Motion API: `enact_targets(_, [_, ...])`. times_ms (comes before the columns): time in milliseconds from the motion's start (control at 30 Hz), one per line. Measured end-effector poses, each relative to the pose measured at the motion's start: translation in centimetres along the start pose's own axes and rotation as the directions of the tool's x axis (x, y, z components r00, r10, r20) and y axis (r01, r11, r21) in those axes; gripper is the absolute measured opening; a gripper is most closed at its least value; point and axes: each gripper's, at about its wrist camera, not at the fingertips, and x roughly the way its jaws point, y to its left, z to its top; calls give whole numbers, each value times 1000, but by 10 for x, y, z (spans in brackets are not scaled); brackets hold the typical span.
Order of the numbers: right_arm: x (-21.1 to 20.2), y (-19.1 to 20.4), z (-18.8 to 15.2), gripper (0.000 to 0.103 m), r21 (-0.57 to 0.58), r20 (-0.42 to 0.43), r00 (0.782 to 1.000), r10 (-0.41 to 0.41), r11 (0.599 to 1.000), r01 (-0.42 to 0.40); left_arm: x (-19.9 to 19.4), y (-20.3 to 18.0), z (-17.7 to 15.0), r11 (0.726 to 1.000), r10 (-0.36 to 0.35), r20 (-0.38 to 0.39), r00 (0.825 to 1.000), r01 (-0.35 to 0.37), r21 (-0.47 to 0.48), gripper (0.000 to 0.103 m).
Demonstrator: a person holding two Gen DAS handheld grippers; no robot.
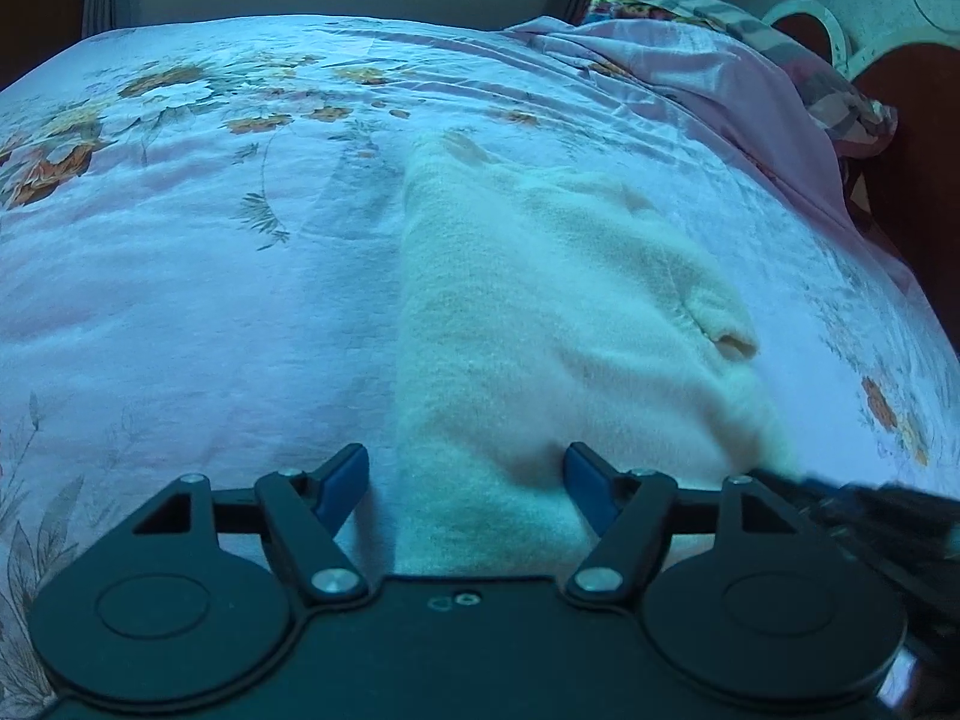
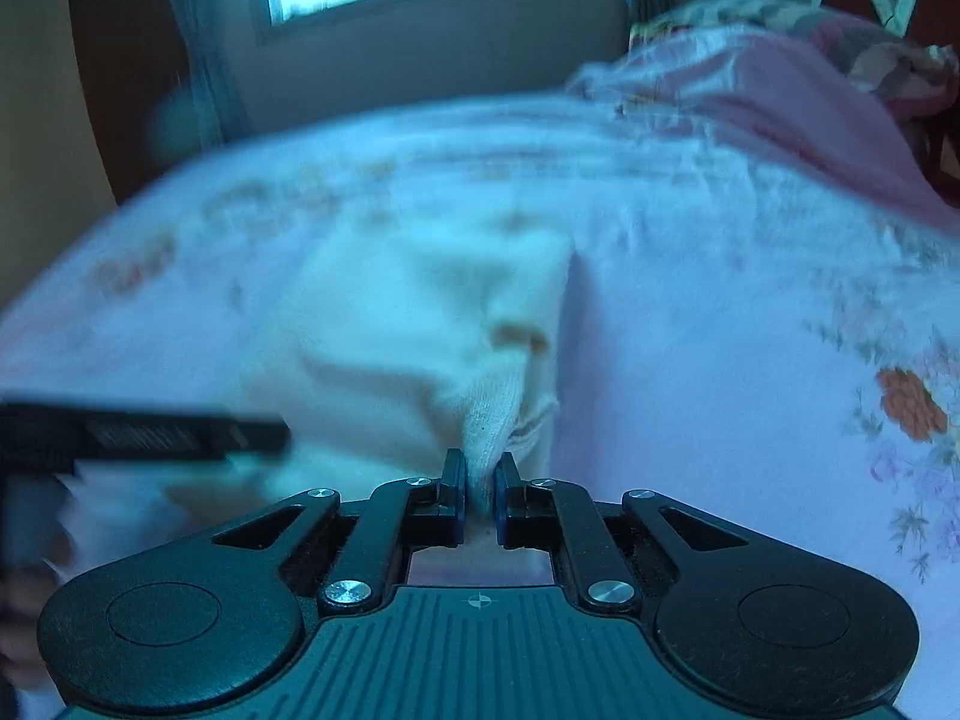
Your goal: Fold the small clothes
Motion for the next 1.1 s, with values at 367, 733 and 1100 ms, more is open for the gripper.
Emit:
enact_targets(367, [-7, -15, 28, 8, 96, 43, 998, 51, 994, -54, -4, 5, 0, 1000, 3, -4, 1000, -3, 2, 71])
enact_targets(733, [21, -32, 34, 13, 181, -26, 996, 90, 980, -84, -3, 6, -2, 1000, 14, 4, 1000, -14, 11, 76])
enact_targets(1100, [8, -31, 37, 4, 169, 48, 995, 85, 981, -92, -4, 5, -3, 1000, 16, 10, 1000, -16, 10, 77])
